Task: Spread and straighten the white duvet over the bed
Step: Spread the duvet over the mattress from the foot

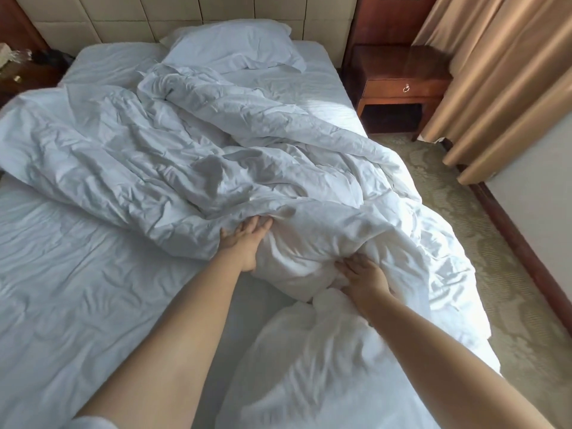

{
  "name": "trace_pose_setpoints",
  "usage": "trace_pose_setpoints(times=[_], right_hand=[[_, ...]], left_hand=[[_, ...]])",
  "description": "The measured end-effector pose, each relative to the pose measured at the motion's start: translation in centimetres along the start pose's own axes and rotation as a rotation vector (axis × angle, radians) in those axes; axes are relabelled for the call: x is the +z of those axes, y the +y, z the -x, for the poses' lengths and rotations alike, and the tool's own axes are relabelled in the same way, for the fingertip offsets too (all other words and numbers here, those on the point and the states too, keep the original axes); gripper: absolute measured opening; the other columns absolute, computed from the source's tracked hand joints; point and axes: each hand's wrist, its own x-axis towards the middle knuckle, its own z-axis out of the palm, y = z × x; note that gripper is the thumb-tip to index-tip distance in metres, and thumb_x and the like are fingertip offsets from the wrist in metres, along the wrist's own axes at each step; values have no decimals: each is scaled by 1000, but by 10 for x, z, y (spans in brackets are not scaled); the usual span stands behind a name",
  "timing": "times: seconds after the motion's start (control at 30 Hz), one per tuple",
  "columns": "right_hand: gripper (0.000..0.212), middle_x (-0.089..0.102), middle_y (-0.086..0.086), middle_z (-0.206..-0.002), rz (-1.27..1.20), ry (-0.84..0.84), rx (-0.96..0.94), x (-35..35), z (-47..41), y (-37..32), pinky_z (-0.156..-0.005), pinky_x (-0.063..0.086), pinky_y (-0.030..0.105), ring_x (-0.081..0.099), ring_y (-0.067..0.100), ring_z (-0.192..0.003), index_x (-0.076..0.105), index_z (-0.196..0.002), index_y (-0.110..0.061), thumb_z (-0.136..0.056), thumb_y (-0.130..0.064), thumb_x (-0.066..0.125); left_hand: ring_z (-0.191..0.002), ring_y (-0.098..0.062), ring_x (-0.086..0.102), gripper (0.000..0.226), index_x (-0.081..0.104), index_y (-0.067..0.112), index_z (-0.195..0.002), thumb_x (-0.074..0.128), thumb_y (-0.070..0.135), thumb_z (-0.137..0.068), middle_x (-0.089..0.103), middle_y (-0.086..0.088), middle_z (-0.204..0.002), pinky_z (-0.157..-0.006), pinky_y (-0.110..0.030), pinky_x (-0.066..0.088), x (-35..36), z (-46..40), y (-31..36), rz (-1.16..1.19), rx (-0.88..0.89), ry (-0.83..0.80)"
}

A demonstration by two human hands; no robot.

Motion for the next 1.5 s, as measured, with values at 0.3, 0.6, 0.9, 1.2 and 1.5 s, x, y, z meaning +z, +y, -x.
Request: trace_pose_setpoints(times=[0.3, 0.6, 0.9, 1.2, 1.5], right_hand=[[18, 71, 7, -82, -335, 538, -166, -105, 43, -40, -66, 51, 29, 69, 26, -75, 72, -84, -15, -67, -19, 73], [25, 72, -5, -98, -209, 649, -113, -95, -24, -117, -88, 46, 27, 67, 14, -89, 78, -83, -22, -66, -23, 61], [56, 11, 15, -158, 155, 465, -40, -117, -75, -126, -118, 4, 41, 18, 30, -144, 16, -151, -11, -99, -23, 36], [16, 69, 10, -79, -92, 500, 50, -167, -84, -98, -105, 33, 45, 67, 24, -75, 64, -90, -6, -79, -13, 55], [24, 68, 19, -83, -790, 802, 115, -265, -3, -78, -85, 36, 35, 64, 36, -78, 46, -88, -13, -83, -30, 30]], left_hand=[[-148, -24, -5, 102, -10, 41, -149, 62, 9, -84, -24, 5, -157, -116, -55, 11, 9, 18, -3, 44, 54, -75], [-129, -22, 45, 56, 42, 24, -142, 43, 2, -90, 39, 3, -147, -100, -29, 39, 15, 23, -57, 187, 183, 153], [-123, -23, 48, 52, 51, 23, -133, 46, 0, -86, 46, 1, -135, -96, -31, 44, 55, 14, -118, 143, 46, 110], [-127, -23, 43, 60, 41, 24, -137, 53, 5, -81, 41, 1, -137, -100, -36, 42, 61, -14, -123, 125, -7, 92], [-131, -30, 41, 111, -19, 31, -148, 65, 15, -79, 19, -7, -153, -100, -44, 43, 25, 18, -133, 505, -153, 122]])
